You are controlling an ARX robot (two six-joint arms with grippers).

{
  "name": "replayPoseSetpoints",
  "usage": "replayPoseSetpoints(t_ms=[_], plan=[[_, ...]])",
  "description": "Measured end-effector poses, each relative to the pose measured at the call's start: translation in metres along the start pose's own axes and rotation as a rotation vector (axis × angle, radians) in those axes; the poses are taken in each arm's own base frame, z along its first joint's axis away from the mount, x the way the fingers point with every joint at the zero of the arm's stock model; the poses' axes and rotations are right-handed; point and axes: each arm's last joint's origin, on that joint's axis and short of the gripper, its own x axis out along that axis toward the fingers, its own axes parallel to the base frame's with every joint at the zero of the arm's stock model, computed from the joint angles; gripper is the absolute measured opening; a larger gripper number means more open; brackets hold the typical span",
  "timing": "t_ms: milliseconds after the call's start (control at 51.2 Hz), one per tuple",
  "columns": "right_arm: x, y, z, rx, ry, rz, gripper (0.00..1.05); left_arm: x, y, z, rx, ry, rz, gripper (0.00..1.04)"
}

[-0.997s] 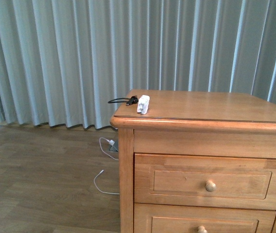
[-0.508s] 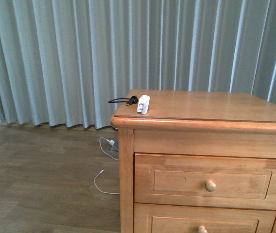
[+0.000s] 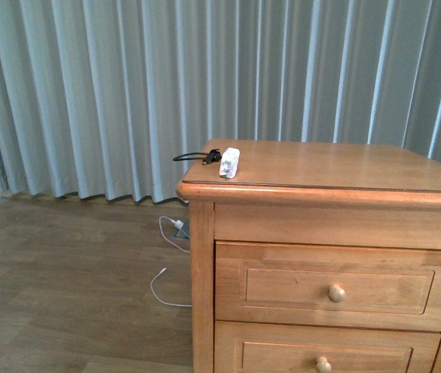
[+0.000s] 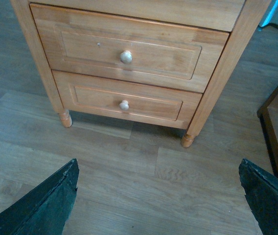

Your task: Put charger into drawer

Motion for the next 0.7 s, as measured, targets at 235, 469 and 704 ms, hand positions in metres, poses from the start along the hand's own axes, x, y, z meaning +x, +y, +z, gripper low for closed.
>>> replayPoseSetpoints(t_ms=[235,469,704], plan=[[0.035,0.015,0.022,-0.034,0.039,0.035,0.97,0.000,0.000,0.000,0.000,0.000,0.000,0.99],[0.086,0.031,0.052,-0.033,0.037,0.038,0.97,0.000,0.000,0.000,0.000,0.000,0.000,0.99],[0.135,0.045,0.061,-0.009,0.047,0.013,0.97,0.000,0.000,0.000,0.000,0.000,0.000,0.99]])
